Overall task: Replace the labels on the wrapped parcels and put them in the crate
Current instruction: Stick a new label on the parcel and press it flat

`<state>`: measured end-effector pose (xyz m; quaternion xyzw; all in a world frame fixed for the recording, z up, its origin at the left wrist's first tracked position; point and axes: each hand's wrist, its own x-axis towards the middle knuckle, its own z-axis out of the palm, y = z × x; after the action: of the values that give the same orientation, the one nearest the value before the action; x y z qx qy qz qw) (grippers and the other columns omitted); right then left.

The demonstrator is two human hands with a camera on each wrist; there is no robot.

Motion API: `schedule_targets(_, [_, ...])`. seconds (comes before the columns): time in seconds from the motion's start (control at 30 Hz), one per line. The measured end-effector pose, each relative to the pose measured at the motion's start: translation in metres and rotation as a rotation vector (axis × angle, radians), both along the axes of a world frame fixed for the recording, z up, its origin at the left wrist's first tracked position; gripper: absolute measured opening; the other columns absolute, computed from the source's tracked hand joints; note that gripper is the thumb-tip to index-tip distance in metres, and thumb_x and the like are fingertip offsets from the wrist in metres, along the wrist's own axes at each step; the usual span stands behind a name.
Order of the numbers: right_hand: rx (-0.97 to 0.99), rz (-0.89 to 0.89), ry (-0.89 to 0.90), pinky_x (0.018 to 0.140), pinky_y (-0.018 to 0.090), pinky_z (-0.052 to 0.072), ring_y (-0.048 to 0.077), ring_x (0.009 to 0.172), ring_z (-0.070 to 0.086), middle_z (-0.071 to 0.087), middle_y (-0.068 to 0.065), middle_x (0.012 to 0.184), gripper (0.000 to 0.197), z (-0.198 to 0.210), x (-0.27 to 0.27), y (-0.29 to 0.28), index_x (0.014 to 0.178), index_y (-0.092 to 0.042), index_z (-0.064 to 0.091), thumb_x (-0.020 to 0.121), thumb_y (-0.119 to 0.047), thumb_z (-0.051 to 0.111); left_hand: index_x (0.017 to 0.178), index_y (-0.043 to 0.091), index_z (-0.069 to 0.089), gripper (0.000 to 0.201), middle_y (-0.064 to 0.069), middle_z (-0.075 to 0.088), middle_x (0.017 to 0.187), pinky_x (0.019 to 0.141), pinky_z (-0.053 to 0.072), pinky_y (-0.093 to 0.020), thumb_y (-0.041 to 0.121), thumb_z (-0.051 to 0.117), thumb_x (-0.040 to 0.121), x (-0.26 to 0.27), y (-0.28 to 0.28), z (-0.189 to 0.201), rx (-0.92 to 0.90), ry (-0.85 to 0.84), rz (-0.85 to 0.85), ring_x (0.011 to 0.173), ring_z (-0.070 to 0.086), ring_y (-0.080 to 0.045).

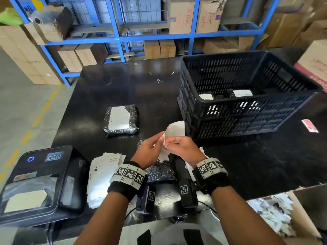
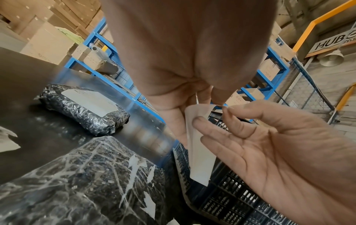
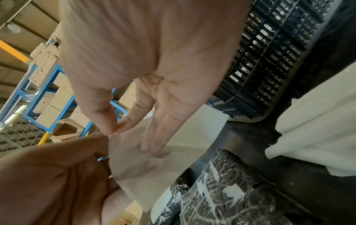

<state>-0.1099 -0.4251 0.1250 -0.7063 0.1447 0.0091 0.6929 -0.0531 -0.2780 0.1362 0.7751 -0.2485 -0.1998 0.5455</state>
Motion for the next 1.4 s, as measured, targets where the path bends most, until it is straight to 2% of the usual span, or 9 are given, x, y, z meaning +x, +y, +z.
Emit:
schedule_targets(0.13, [0.019, -0.005, -0.006, 0.100, 0.039, 0.051, 0.018, 0.105, 0.068, 0.073, 0.007, 0.108, 0.009, -0.001, 0.002, 0.002, 0.091, -0.011, 0.074, 0.090, -0.011, 0.065, 0.129, 0.027, 0.057, 0.032, 0.011, 0.065, 0.119, 0.096, 0.045, -0.021, 0.026, 0.042, 0.101, 0.000, 0.000, -0.001, -0.023, 0.007, 0.014, 0.112, 0.058, -0.003])
schedule_targets(0.27, [0.114, -0.046, 0.003, 0.093, 0.033, 0.055, 0.023, 0.109, 0.064, 0.068, 0.015, 0.111, 0.014, 0.002, 0.006, 0.002, 0.102, 0.002, 0.068, 0.093, -0.003, 0.058, 0.099, 0.024, 0.060, 0.008, 0.008, 0.068, 0.092, 0.077, 0.050, -0.021, 0.024, 0.054, 0.095, 0.003, 0.000, -0.006, -0.041, 0.003, 0.135, 0.084, 0.063, -0.007])
schedule_targets(0.37, [0.070, -0.042, -0.015, 0.085, 0.027, 0.057, 0.014, 0.102, 0.062, 0.066, 0.004, 0.100, 0.010, 0.004, 0.008, 0.001, 0.096, -0.008, 0.068, 0.094, -0.009, 0.058, 0.092, 0.021, 0.062, 0.006, 0.005, 0.069, 0.091, 0.079, 0.053, -0.030, 0.026, 0.059, 0.092, 0.005, 0.003, -0.007, -0.070, -0.006, 0.134, 0.083, 0.066, -0.012])
schedule_targets(0.47, [0.038, -0.019, -0.020, 0.085, 0.027, 0.056, 0.008, 0.098, 0.061, 0.066, -0.002, 0.098, 0.008, 0.003, 0.009, 0.001, 0.095, -0.013, 0.068, 0.095, -0.014, 0.060, 0.093, 0.019, 0.066, 0.010, 0.004, 0.071, 0.091, 0.073, 0.053, -0.027, 0.027, 0.062, 0.090, 0.004, 0.004, -0.001, -0.079, 0.011, 0.107, 0.081, 0.068, -0.011])
schedule_targets(0.7, [0.009, 0.022, -0.034, 0.084, 0.023, 0.054, 0.005, 0.097, 0.062, 0.068, -0.006, 0.099, 0.010, 0.004, 0.008, 0.001, 0.099, -0.014, 0.066, 0.093, -0.021, 0.062, 0.092, 0.020, 0.070, 0.011, 0.002, 0.073, 0.090, 0.084, 0.055, -0.034, 0.029, 0.065, 0.088, 0.006, 0.007, 0.000, -0.060, -0.002, 0.084, 0.087, 0.069, -0.014])
schedule_targets(0.9, [0.014, 0.016, -0.012, 0.082, 0.025, 0.052, 0.010, 0.098, 0.061, 0.065, -0.005, 0.095, 0.015, 0.000, 0.009, -0.002, 0.084, -0.020, 0.064, 0.096, -0.014, 0.057, 0.086, 0.021, 0.067, 0.016, -0.001, 0.071, 0.084, 0.080, 0.056, -0.038, 0.024, 0.054, 0.095, 0.012, 0.006, -0.003, -0.008, -0.028, 0.130, 0.082, 0.068, -0.021])
schedule_targets(1.0, [0.139, -0.054, 0.032, 0.080, 0.029, 0.050, 0.014, 0.092, 0.064, 0.065, -0.004, 0.085, 0.020, -0.004, 0.008, -0.007, 0.081, -0.017, 0.060, 0.098, -0.010, 0.051, 0.084, 0.017, 0.063, 0.017, -0.004, 0.071, 0.082, 0.076, 0.057, -0.047, 0.020, 0.052, 0.096, 0.016, 0.006, -0.004, -0.005, -0.001, 0.202, 0.081, 0.067, -0.034])
schedule_targets(1.13, [0.231, -0.212, 0.078, 0.078, 0.028, 0.051, 0.015, 0.084, 0.065, 0.064, 0.003, 0.084, 0.017, -0.012, -0.002, -0.027, 0.088, -0.010, 0.059, 0.100, -0.011, 0.047, 0.083, 0.011, 0.060, 0.019, -0.009, 0.072, 0.084, 0.082, 0.056, -0.046, 0.019, 0.051, 0.096, 0.023, 0.011, -0.004, -0.022, 0.061, 0.290, 0.085, 0.069, -0.030])
schedule_targets(1.4, [0.046, -0.548, 0.190, 0.078, 0.033, 0.056, 0.021, 0.082, 0.066, 0.069, 0.009, 0.081, 0.020, -0.039, -0.037, -0.081, 0.079, -0.005, 0.068, 0.090, -0.013, 0.053, 0.078, 0.017, 0.059, 0.019, -0.015, 0.070, 0.088, 0.083, 0.053, -0.055, 0.022, 0.052, 0.095, 0.030, 0.018, -0.006, 0.008, 0.084, 0.326, 0.087, 0.066, -0.037])
